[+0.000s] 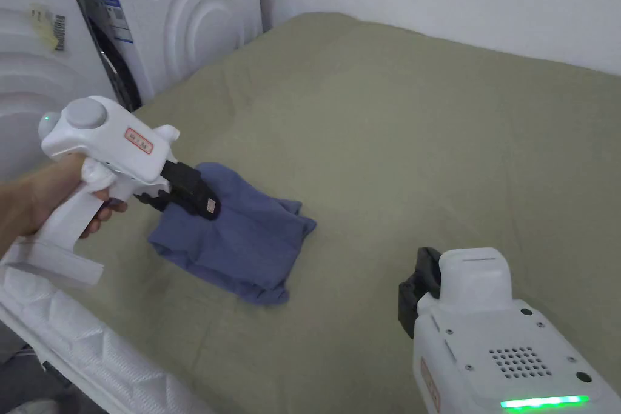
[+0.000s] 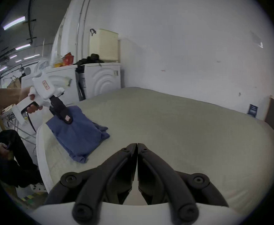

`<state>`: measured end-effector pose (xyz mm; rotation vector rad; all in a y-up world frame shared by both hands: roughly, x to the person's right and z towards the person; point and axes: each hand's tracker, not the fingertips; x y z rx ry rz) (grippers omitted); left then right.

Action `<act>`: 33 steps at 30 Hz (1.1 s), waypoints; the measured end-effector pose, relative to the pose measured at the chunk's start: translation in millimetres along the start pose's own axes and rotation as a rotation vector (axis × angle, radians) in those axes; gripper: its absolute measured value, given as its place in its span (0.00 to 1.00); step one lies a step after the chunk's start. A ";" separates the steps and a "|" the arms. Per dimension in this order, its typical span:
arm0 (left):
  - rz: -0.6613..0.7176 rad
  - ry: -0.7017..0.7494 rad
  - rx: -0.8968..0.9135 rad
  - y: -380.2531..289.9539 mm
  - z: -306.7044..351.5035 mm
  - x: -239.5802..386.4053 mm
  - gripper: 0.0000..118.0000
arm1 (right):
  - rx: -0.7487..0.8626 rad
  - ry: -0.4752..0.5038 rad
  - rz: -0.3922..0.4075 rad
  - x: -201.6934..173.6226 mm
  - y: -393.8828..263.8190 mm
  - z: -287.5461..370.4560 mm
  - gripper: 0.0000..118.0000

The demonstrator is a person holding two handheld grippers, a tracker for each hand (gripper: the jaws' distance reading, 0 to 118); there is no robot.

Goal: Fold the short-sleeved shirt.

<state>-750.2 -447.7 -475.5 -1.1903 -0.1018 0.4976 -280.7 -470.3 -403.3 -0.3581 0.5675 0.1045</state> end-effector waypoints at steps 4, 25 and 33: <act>0.009 0.033 0.005 15.1 4.8 -25.9 0.29 | -0.006 0.036 -0.012 -24.3 3.0 -27.2 0.05; -0.088 0.194 0.359 -53.1 77.9 74.5 0.53 | -0.010 0.005 -0.059 21.5 10.9 12.2 0.05; -0.297 0.000 0.513 -128.4 41.7 280.7 0.00 | 0.097 -0.182 -0.080 109.5 31.5 117.7 0.05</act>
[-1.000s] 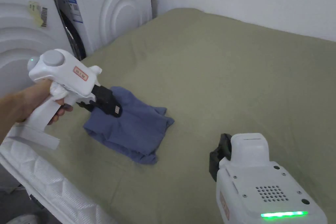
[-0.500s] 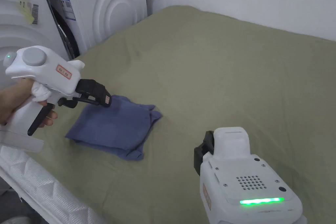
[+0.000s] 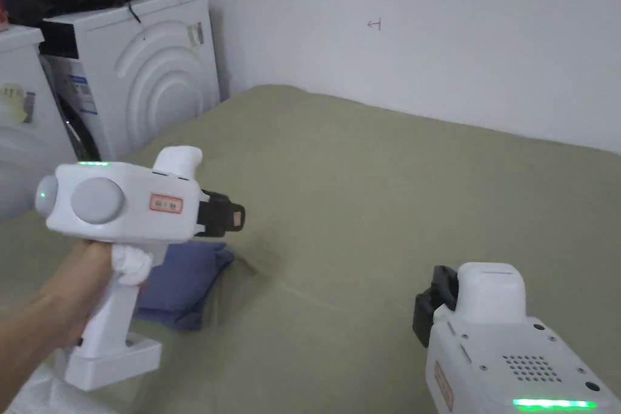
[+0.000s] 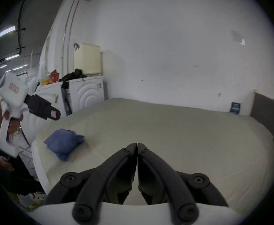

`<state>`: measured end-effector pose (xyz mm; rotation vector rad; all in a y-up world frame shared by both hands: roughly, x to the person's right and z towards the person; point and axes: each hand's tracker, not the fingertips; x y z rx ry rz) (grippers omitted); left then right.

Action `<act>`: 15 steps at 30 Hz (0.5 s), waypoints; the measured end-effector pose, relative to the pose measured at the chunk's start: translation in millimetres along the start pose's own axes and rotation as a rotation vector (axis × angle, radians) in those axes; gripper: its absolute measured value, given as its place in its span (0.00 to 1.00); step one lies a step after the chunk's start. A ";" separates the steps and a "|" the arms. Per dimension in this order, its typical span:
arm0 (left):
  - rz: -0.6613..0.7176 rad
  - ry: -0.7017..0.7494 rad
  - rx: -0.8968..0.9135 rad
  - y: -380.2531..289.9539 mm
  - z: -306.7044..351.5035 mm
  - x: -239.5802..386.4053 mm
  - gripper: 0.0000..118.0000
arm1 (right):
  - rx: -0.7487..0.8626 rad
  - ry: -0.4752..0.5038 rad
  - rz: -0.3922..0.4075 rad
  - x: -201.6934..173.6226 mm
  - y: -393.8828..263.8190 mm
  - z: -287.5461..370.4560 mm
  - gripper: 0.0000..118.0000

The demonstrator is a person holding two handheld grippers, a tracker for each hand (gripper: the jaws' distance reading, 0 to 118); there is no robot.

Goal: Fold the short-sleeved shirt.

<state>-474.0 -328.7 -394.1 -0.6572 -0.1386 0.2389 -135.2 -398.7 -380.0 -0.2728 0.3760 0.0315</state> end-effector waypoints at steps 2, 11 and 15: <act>-0.035 -0.031 0.099 -9.8 -2.8 73.5 0.00 | 0.038 -0.051 0.014 36.6 10.7 29.9 0.05; -0.194 0.009 0.363 -63.5 -19.0 285.0 0.00 | 0.105 -0.308 0.053 159.5 37.2 148.8 0.05; -0.244 0.137 0.457 -80.4 -16.9 326.0 0.00 | 0.136 -0.378 0.039 181.0 39.2 172.5 0.05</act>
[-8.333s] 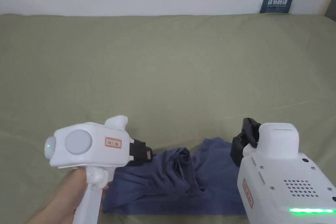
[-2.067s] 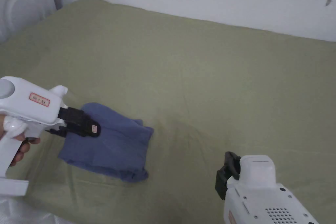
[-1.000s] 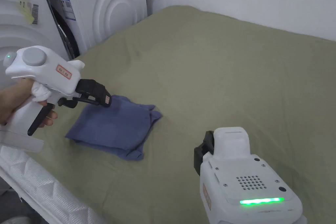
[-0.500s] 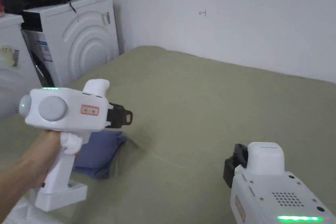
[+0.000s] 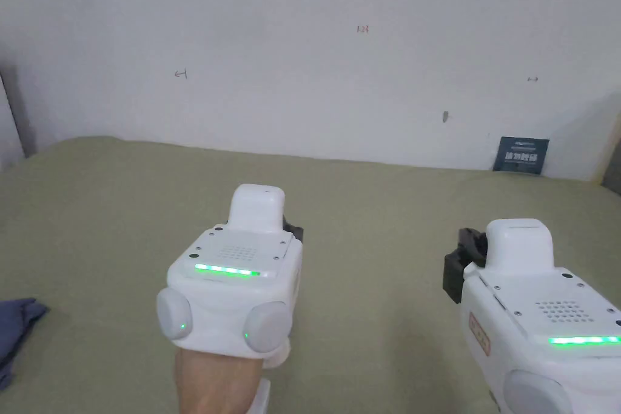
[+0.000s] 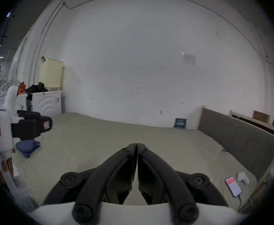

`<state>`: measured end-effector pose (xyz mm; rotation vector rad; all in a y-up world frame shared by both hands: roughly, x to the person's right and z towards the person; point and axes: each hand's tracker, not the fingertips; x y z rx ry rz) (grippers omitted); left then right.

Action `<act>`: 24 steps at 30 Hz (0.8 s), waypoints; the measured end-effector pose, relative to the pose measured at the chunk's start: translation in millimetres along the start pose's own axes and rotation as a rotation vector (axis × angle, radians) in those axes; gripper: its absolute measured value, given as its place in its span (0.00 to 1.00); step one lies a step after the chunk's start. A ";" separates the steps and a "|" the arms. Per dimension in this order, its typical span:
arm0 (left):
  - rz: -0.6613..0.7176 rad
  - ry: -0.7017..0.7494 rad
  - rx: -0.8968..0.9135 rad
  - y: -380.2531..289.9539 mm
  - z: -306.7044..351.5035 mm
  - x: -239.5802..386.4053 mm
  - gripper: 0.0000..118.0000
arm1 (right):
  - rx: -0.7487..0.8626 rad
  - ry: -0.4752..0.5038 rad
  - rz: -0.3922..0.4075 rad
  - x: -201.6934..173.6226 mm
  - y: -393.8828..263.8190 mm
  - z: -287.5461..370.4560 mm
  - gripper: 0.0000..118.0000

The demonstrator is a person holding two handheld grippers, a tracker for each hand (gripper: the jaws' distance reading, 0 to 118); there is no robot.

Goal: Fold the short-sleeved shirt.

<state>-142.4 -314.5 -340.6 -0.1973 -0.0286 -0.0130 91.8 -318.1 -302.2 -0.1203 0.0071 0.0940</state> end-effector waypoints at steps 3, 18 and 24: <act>0.018 -0.015 -0.033 7.4 8.4 9.5 0.00 | 0.012 -0.048 -0.026 10.3 2.2 7.2 0.05; -0.038 0.013 0.017 14.9 33.6 17.2 0.00 | 0.036 -0.048 -0.088 2.5 13.6 16.5 0.05; -0.069 0.070 -0.005 13.9 33.6 16.1 1.00 | 0.025 -0.079 -0.089 -1.1 12.4 14.2 0.85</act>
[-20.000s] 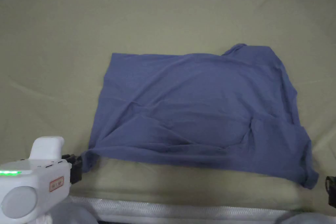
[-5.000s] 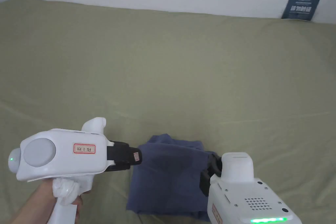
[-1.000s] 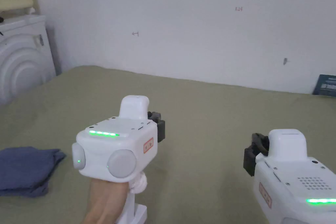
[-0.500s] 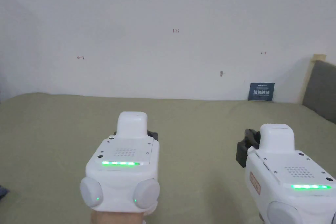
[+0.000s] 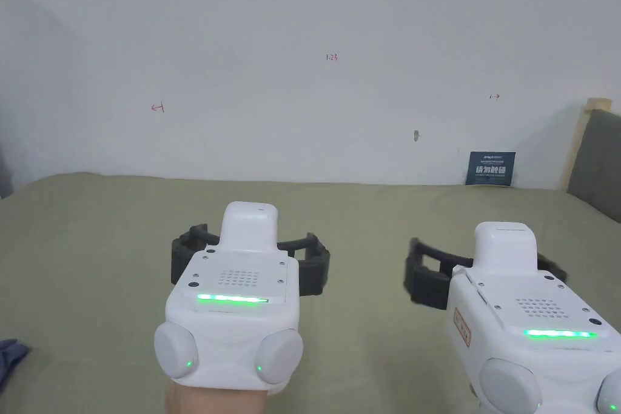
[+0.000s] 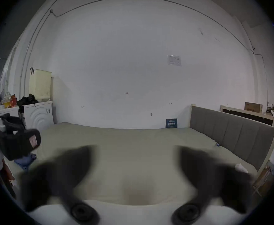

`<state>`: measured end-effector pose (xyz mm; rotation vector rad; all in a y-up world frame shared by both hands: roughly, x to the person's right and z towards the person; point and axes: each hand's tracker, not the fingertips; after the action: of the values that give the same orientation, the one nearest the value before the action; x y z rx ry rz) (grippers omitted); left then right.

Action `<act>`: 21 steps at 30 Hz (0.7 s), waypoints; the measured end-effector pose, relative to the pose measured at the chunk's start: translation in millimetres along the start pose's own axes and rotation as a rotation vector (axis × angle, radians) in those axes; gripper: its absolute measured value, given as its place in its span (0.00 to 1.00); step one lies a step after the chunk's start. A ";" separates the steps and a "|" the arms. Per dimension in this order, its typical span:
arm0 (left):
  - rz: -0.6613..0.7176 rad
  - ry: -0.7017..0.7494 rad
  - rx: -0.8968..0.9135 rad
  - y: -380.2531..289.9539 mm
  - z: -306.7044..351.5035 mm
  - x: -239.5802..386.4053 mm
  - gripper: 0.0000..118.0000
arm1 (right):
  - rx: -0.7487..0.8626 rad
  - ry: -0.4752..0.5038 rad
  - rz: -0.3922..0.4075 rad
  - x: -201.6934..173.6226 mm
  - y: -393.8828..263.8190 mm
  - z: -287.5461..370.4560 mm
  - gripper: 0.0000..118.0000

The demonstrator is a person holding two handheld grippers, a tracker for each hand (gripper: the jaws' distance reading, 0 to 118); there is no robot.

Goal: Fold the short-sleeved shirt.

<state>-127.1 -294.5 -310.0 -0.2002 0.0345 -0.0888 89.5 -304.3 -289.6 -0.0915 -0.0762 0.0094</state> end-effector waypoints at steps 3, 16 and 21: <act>0.010 -0.023 0.019 0.8 -3.5 -6.6 1.00 | 0.014 0.003 0.010 0.7 -5.8 3.1 0.98; 0.038 0.004 0.043 -1.9 8.0 -11.4 1.00 | 0.050 -0.022 0.111 -6.6 2.8 13.1 1.00; 0.046 -0.002 0.029 -3.2 4.3 -16.9 1.00 | 0.033 -0.019 0.089 5.3 -3.5 -5.0 1.00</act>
<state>-144.0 -295.3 -304.7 -0.1707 0.0356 -0.0433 95.2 -308.1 -293.8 -0.0621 -0.0911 0.1002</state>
